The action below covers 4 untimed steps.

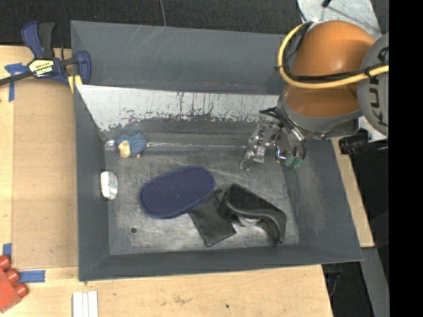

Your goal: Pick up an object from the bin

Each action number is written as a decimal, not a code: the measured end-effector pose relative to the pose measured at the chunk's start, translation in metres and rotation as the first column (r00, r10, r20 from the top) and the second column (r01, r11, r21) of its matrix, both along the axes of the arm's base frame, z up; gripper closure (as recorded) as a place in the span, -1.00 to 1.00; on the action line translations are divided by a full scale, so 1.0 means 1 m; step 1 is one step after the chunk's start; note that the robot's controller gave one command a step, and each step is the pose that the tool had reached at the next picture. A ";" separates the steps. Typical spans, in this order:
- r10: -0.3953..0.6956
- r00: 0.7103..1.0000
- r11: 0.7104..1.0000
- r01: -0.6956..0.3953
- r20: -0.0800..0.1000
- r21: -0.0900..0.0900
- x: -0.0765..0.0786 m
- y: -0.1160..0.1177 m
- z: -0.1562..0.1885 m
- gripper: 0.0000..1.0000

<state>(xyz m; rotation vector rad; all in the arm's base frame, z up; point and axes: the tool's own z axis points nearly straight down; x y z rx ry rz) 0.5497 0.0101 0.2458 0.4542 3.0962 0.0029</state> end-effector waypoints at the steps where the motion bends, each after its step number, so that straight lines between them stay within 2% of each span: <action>1: 0.000 1.000 1.000 0.000 -0.010 -0.001 -0.002 0.000 -0.005 -1.00; 2: 0.328 0.944 0.945 -0.328 -0.016 0.001 -0.018 0.019 -0.138 -1.00; 3: 0.501 0.866 0.866 -0.501 -0.007 -0.002 0.016 0.049 -0.158 -1.00; 4: 0.498 0.867 0.867 -0.498 -0.007 -0.002 0.016 0.048 -0.157 1.00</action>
Offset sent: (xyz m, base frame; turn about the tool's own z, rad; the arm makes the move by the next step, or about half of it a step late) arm 0.0000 0.0000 0.0000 0.0000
